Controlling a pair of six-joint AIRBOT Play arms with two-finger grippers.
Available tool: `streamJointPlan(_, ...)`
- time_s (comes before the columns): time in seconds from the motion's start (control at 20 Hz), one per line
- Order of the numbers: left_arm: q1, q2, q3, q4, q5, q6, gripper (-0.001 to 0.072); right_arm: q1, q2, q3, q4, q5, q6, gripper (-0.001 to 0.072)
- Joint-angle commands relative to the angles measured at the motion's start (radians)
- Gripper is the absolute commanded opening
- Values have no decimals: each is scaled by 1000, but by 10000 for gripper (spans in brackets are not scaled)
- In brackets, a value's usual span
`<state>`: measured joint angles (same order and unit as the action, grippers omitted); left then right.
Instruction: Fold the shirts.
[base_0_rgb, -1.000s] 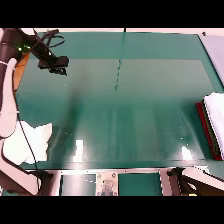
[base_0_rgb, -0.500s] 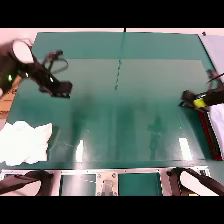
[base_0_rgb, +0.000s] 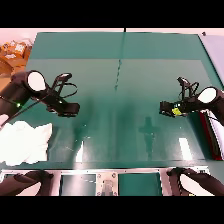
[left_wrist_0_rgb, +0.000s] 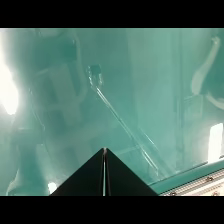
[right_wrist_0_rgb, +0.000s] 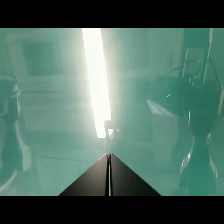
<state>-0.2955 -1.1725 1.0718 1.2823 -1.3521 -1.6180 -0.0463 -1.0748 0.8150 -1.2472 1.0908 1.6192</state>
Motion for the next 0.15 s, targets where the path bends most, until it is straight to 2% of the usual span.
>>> streamJointPlan(0.0,-5,6,-13,2,10,-5,29,13,1,-6,2,-10,-1,13)
streamJointPlan(0.1,-5,6,-13,2,14,-5,29,13,1,-6,2,-10,-1,13)
